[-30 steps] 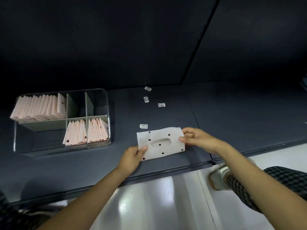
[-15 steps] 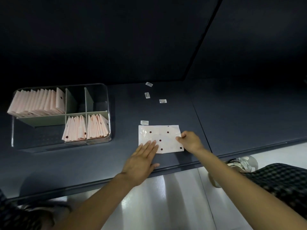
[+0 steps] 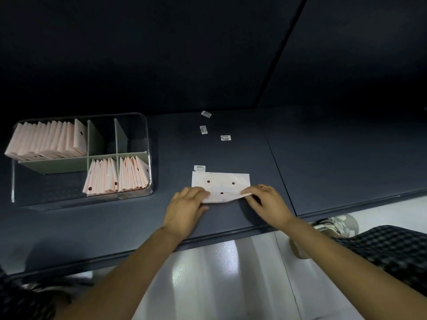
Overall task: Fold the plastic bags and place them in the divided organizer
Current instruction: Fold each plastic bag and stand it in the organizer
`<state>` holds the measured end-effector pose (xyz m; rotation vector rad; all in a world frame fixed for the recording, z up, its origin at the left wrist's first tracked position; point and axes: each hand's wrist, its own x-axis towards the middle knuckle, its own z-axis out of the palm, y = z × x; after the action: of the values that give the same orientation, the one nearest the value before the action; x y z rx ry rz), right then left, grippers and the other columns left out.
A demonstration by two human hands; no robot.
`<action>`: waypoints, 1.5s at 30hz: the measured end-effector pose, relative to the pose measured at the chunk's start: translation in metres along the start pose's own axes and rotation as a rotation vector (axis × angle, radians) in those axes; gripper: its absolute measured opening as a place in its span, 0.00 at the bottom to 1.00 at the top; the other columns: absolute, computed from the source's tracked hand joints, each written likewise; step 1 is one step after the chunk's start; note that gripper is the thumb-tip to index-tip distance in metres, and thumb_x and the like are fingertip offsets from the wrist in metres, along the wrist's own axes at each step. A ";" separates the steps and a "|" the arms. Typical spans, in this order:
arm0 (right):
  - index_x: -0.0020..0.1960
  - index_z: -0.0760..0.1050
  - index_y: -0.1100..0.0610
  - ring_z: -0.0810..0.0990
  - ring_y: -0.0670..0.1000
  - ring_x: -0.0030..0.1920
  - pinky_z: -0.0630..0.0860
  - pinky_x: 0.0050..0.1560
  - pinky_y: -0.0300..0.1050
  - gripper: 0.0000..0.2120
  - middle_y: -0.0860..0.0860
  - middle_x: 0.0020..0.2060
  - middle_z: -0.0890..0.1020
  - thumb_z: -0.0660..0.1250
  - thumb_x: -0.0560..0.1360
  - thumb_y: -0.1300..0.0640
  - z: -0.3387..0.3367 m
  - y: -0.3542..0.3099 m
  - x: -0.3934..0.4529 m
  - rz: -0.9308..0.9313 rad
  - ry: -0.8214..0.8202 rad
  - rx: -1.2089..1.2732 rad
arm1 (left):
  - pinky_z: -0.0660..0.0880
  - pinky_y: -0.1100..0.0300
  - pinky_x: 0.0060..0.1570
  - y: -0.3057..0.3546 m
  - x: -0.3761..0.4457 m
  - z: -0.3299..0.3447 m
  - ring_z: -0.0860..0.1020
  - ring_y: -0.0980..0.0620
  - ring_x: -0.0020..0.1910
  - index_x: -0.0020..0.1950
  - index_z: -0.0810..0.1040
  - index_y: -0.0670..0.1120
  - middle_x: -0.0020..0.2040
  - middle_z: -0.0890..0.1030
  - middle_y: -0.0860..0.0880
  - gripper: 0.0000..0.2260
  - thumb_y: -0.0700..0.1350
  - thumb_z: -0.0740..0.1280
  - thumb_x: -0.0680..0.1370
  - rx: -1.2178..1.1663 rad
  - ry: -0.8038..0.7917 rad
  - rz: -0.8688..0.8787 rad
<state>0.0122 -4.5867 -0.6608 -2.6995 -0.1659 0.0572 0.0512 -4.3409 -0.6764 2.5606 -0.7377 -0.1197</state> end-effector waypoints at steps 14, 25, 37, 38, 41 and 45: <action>0.28 0.63 0.55 0.70 0.52 0.37 0.63 0.36 0.41 0.19 0.50 0.29 0.71 0.69 0.73 0.57 -0.003 -0.012 0.050 0.801 -0.080 0.397 | 0.72 0.49 0.51 0.019 0.033 -0.005 0.76 0.40 0.54 0.59 0.78 0.43 0.58 0.77 0.44 0.16 0.40 0.72 0.71 -0.013 0.188 -0.059; 0.40 0.73 0.58 0.66 0.45 0.27 0.58 0.24 0.33 0.06 0.52 0.25 0.79 0.65 0.76 0.60 -0.005 -0.070 0.002 1.233 -0.281 1.190 | 0.78 0.59 0.50 0.021 -0.001 0.013 0.82 0.49 0.45 0.49 0.83 0.44 0.46 0.83 0.49 0.20 0.47 0.81 0.60 0.164 0.139 0.253; 0.74 0.57 0.45 0.56 0.45 0.67 0.58 0.66 0.44 0.40 0.39 0.72 0.62 0.73 0.67 0.50 0.018 -0.039 -0.009 -0.147 -0.356 0.001 | 0.72 0.38 0.59 0.004 -0.032 0.006 0.81 0.43 0.55 0.55 0.82 0.40 0.55 0.82 0.44 0.13 0.31 0.69 0.73 -0.224 0.111 0.109; 0.73 0.62 0.47 0.58 0.46 0.65 0.61 0.66 0.46 0.38 0.41 0.70 0.66 0.73 0.67 0.53 0.023 -0.043 -0.008 -0.175 -0.306 0.012 | 0.70 0.39 0.61 0.002 -0.034 0.006 0.80 0.44 0.56 0.56 0.82 0.40 0.56 0.82 0.44 0.13 0.32 0.68 0.73 -0.231 0.104 0.116; 0.60 0.78 0.52 0.66 0.50 0.56 0.75 0.53 0.50 0.25 0.49 0.60 0.78 0.75 0.64 0.63 0.026 -0.052 -0.002 -0.298 -0.004 -0.094 | 0.67 0.42 0.65 -0.003 -0.041 0.006 0.78 0.45 0.59 0.58 0.81 0.40 0.58 0.81 0.45 0.14 0.31 0.67 0.74 -0.238 0.064 0.134; 0.49 0.83 0.51 0.70 0.51 0.53 0.77 0.46 0.45 0.12 0.48 0.56 0.81 0.69 0.68 0.61 0.033 -0.054 0.002 -0.511 0.196 -0.237 | 0.68 0.42 0.64 -0.009 -0.046 0.004 0.77 0.46 0.62 0.59 0.81 0.42 0.60 0.80 0.46 0.16 0.31 0.69 0.72 -0.197 0.041 0.184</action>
<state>0.0056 -4.5236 -0.6679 -2.7819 -0.8369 -0.4010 0.0157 -4.3116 -0.6859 2.2915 -0.8947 -0.0756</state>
